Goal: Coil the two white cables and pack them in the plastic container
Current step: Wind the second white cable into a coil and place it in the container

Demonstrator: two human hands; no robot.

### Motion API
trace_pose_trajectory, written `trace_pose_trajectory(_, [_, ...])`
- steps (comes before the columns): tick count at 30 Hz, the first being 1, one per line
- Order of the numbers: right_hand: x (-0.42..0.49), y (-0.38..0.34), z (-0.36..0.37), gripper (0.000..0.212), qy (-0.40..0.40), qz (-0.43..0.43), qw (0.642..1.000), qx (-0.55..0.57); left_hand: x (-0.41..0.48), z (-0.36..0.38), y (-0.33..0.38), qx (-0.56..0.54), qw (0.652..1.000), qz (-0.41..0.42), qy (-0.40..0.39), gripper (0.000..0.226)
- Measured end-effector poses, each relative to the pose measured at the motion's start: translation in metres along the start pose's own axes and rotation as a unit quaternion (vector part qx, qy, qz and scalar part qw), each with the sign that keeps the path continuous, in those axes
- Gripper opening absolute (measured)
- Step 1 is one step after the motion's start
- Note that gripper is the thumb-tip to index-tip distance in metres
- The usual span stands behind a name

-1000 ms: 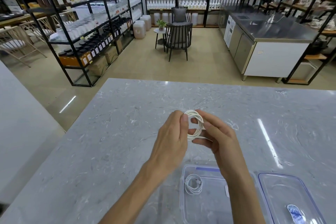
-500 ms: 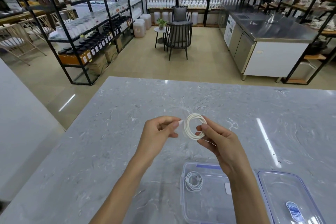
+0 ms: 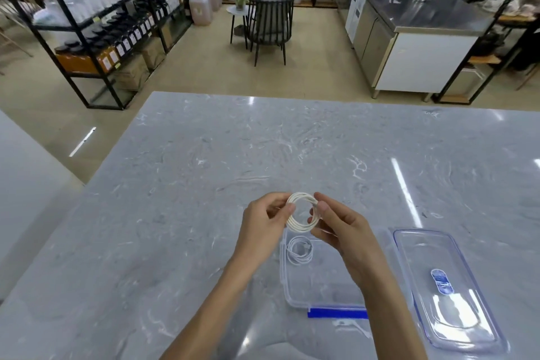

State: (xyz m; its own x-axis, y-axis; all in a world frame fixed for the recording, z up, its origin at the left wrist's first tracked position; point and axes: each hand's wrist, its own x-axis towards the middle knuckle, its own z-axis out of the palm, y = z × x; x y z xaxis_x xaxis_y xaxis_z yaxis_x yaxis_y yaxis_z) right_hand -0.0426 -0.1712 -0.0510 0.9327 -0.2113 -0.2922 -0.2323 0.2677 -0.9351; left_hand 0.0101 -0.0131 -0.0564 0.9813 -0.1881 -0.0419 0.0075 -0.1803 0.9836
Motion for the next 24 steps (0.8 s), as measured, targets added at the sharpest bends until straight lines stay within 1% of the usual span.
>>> trace_pose_trajectory(2, [-0.005,0.01,-0.001,0.028,-0.002,0.012,1.0,0.014,-0.003,0.005,-0.007,-0.002,1.0,-0.013,0.001,0.016])
trace_pose_trajectory(6, [-0.014,0.028,-0.004,0.023,0.051,0.019,0.998,0.034,-0.012,0.014,-0.025,0.016,0.999,-0.035,-0.023,0.018])
trace_pose_trajectory(12, [-0.021,0.05,-0.02,0.018,0.112,0.021,0.993,-0.008,-0.027,0.032,-0.044,0.027,0.995,-0.073,-0.059,0.02])
trace_pose_trajectory(14, [-0.021,0.057,-0.028,0.018,0.135,0.034,0.99,-0.025,-0.03,0.037,-0.05,0.06,0.992,-0.086,-0.074,0.025])
trace_pose_trajectory(15, [-0.02,0.061,-0.032,0.018,0.143,0.043,0.988,-0.029,-0.031,0.04,-0.054,0.09,0.99,-0.079,-0.073,0.025])
trace_pose_trajectory(17, [-0.017,0.067,-0.043,0.017,0.157,0.057,0.985,-0.041,-0.029,0.042,-0.059,0.175,0.983,-0.037,-0.05,0.022])
trace_pose_trajectory(19, [-0.013,0.073,-0.055,0.014,0.174,0.061,0.981,-0.058,-0.023,0.04,-0.064,0.265,0.964,0.003,-0.023,0.025])
trace_pose_trajectory(21, [-0.007,0.08,-0.07,0.012,0.187,0.067,0.977,-0.076,-0.015,0.037,-0.074,0.328,0.944,0.015,-0.023,0.038])
trace_pose_trajectory(22, [-0.003,0.084,-0.077,0.011,0.19,0.072,0.975,-0.09,-0.011,0.036,-0.078,0.336,0.941,0.003,-0.035,0.045])
trace_pose_trajectory(24, [0.007,0.092,-0.089,0.01,0.19,0.085,0.971,-0.117,-0.005,0.036,-0.086,0.294,0.951,-0.057,-0.075,0.053])
